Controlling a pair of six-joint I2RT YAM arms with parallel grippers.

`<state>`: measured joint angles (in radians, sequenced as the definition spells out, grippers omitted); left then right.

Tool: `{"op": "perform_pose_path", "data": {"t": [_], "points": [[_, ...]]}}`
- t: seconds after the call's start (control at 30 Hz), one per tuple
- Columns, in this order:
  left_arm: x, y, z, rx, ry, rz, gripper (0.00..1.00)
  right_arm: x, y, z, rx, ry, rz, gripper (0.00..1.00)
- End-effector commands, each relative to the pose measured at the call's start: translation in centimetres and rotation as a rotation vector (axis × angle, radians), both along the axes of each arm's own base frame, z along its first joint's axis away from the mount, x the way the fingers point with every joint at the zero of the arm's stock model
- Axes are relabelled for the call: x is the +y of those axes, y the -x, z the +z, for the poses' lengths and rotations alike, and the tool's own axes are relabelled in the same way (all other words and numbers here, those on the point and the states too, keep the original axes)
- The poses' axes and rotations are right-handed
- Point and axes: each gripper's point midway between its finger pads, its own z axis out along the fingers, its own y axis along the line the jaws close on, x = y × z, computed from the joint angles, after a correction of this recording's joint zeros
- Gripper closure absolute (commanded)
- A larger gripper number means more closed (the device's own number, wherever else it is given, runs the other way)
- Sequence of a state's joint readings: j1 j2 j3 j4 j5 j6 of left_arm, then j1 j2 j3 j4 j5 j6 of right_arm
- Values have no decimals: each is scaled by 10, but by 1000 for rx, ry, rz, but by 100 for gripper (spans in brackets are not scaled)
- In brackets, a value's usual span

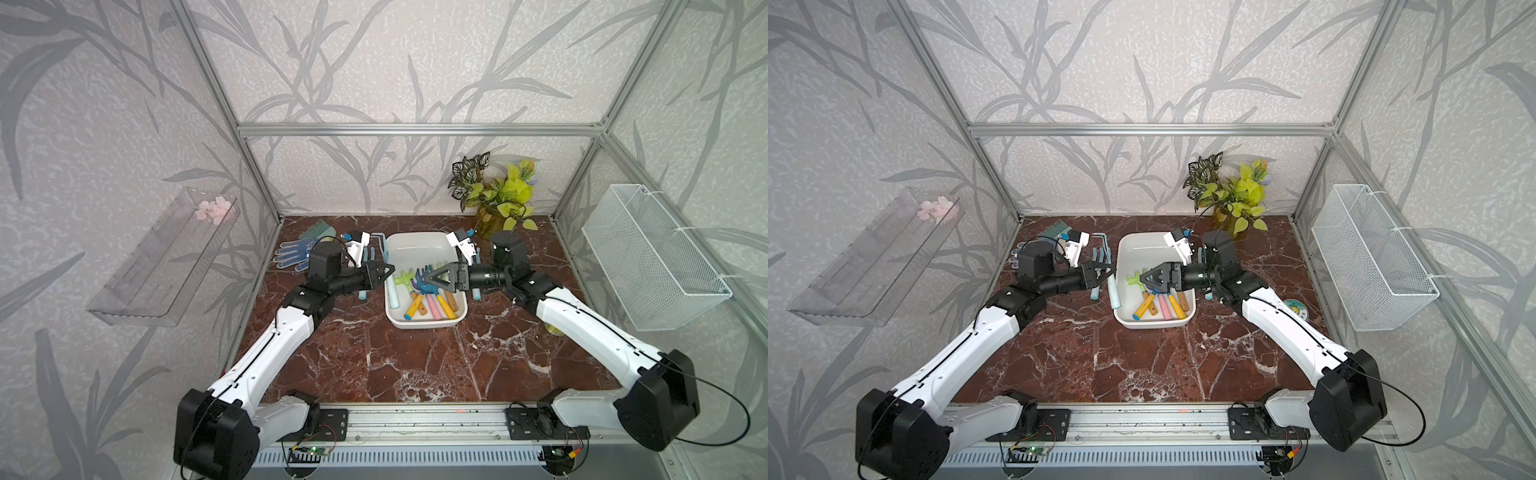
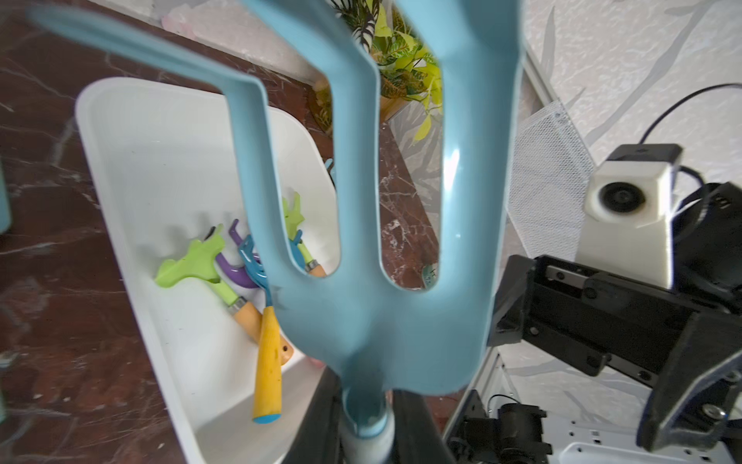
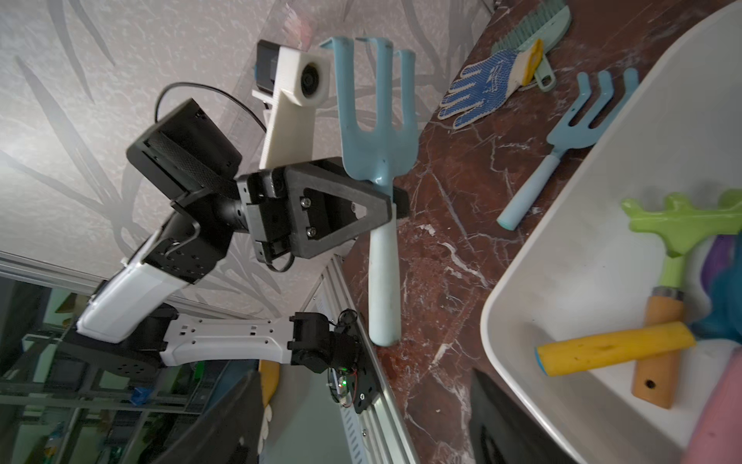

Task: Take the hand rake out of the storage box
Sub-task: Place the rake at the center of the board.

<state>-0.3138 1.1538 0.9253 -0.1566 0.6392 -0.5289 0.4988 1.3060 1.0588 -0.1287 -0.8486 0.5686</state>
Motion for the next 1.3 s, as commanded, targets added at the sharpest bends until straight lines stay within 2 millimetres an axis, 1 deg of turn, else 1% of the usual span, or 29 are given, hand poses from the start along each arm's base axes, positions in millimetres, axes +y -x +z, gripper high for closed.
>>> {"op": "perform_pose_path", "data": {"t": [0.0, 0.13, 0.27, 0.37, 0.6, 0.77, 0.97, 1.27], "points": [[21, -4, -14, -16, -208, 41, 95, -22, 3, -17, -59, 154, -37, 19], [39, -13, -28, 22, -381, 80, 95, -41, 2, -28, -78, 231, -80, 19], [65, -25, -45, 73, -604, 110, 95, -59, 1, -40, -81, 285, -122, 19], [84, -34, -59, 107, -745, 125, 95, -69, 1, -47, -82, 306, -143, 19], [129, -56, -84, 206, -931, 176, 96, -84, 3, -60, -74, 342, -164, 19], [155, -70, -99, 312, -1016, 175, 96, -94, 5, -69, -55, 347, -182, 19], [168, -91, -125, 392, -1049, 163, 95, -96, 6, -70, -47, 339, -186, 19], [170, -122, -160, 470, -1020, 166, 96, -97, 10, -70, -34, 333, -184, 19]]}}
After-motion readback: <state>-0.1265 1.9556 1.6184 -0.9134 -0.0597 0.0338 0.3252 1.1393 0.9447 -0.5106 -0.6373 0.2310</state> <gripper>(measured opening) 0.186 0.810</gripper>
